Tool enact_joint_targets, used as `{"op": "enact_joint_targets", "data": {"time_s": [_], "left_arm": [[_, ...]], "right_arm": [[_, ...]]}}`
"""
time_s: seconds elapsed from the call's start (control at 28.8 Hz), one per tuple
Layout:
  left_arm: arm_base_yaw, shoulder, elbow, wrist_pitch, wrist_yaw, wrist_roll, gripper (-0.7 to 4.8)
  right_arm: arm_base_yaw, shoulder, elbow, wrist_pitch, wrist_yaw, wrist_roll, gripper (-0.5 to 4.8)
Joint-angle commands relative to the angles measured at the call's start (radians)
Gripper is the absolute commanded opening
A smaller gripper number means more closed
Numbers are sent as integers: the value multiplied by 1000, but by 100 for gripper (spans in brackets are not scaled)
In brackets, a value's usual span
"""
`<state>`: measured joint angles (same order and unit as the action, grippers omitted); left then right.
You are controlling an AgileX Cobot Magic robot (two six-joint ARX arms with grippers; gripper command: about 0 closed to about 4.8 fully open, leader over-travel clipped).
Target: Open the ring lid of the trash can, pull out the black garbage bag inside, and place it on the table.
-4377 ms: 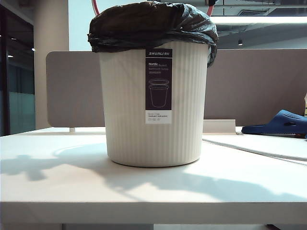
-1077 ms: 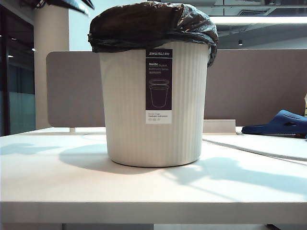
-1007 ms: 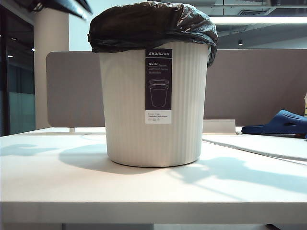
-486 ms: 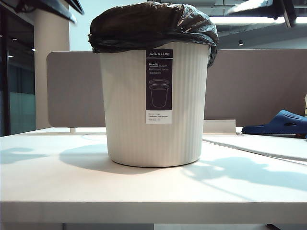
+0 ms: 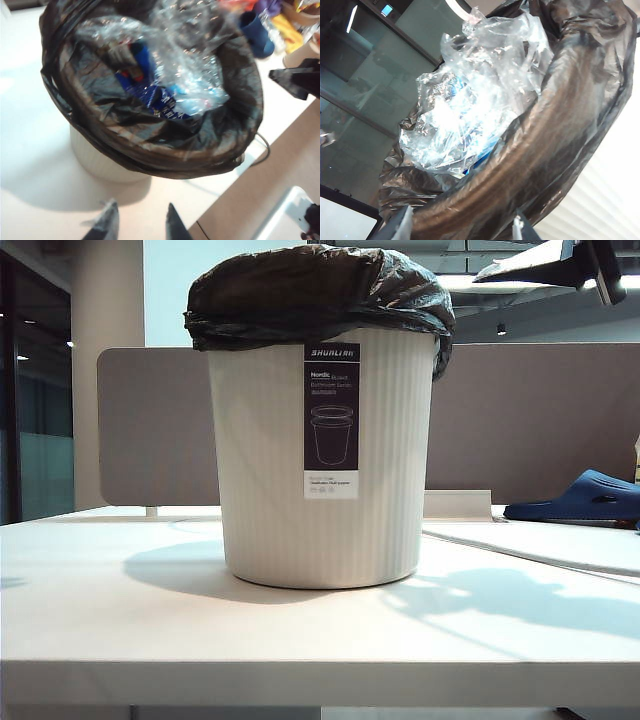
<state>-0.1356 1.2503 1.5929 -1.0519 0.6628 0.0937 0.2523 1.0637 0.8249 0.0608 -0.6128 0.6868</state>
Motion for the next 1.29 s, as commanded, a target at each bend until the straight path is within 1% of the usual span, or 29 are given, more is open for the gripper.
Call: {"op": "enact_joint_targets", "data": {"time_s": [0.03,0.28,0.42,0.56,0.73,0.8,0.97,1.11,1.22,1.29], "left_arm": [[0,-100,-90,78,-18,-37,125],[0,-313,-336,261,-25,-164,124],[0,-419,-487,393,-58,-257,124],[0,-492,-642,573,-64,-377,125],[0,-508,-786,790,-56,-519,127],[0,-507,-831,875,-56,-569,137],[0,-497,-927,1070,-57,-675,192],[0,-460,-988,1234,-50,-776,201],[0,-415,-1015,1314,-38,-838,263],[0,-383,-1021,1342,-36,-859,283]], "right_arm": [[0,-10,4,0,1,-3,257],[0,-11,3,-28,8,-3,257],[0,-10,2,-41,10,-3,257],[0,-9,2,-44,12,-3,257],[0,-8,2,-57,20,2,257],[0,-8,2,-57,30,14,257],[0,-8,2,-56,39,21,257],[0,-6,2,-56,61,21,257],[0,-6,2,-56,65,21,257],[0,-6,2,-56,66,21,257]]}}
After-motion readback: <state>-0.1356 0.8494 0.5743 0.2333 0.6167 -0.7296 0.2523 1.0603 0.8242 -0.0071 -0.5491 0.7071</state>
